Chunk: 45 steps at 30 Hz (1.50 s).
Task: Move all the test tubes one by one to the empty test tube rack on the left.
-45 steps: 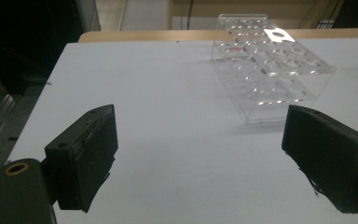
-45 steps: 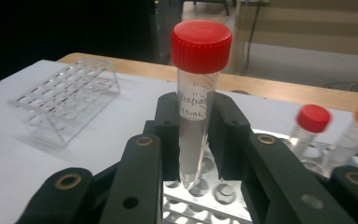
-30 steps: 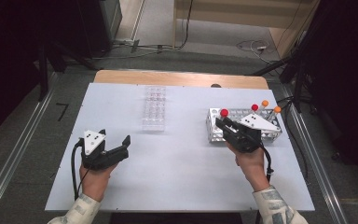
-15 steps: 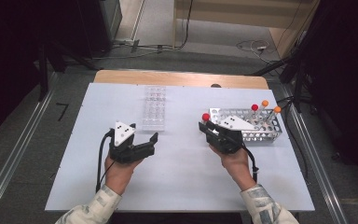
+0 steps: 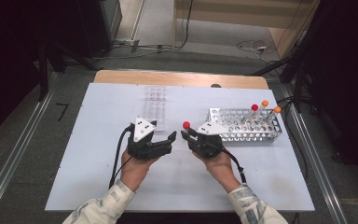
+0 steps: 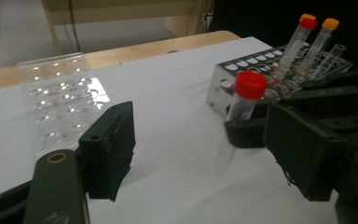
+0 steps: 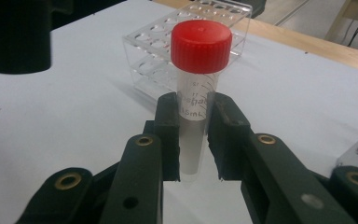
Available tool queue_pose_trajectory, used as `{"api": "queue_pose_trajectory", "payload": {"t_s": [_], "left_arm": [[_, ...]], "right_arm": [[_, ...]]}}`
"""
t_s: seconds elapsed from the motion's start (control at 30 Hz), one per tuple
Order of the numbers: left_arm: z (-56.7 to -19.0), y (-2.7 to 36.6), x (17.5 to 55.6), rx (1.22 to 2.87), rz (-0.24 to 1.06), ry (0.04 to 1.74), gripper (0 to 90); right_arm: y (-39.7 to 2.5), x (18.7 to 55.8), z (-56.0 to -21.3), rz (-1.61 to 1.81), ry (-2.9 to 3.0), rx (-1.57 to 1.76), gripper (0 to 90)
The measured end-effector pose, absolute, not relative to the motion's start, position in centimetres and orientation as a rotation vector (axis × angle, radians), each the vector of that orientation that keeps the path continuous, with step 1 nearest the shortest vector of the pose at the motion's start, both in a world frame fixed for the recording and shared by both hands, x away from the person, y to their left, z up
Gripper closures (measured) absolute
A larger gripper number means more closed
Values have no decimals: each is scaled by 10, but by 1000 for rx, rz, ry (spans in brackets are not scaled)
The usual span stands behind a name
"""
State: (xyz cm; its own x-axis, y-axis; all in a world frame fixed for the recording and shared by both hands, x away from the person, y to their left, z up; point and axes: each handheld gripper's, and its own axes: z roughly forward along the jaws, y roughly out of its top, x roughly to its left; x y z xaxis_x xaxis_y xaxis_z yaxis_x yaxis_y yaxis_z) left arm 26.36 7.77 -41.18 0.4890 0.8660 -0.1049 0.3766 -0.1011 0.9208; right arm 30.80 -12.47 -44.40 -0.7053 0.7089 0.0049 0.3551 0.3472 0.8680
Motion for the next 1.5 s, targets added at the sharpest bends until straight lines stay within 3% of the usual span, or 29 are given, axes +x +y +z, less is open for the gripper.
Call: {"api": "queue_pose_trajectory", "payload": {"t_s": [0.37, 0.57, 0.87, 0.97, 1.13, 1.5], "left_arm": [[-415, 50, 280, 1755, 531, 1001, 478], [-416, 46, 283, 1765, 541, 990, 639], [-414, 45, 286, 1774, 549, 976, 700], [-411, 45, 287, 1765, 551, 968, 703], [-406, 49, 293, 1755, 552, 986, 703], [-404, 54, 306, 1736, 547, 1024, 702]], "right_arm": [[-118, 301, -446, 1320, 2268, 895, 720], [-117, 299, -446, 1322, 2270, 891, 720], [-120, 302, -445, 1333, 2267, 911, 710], [-122, 302, -444, 1357, 2273, 904, 563], [-129, 300, -440, 1341, 2269, 918, 396], [-154, 299, -435, 1334, 2251, 945, 308]]}}
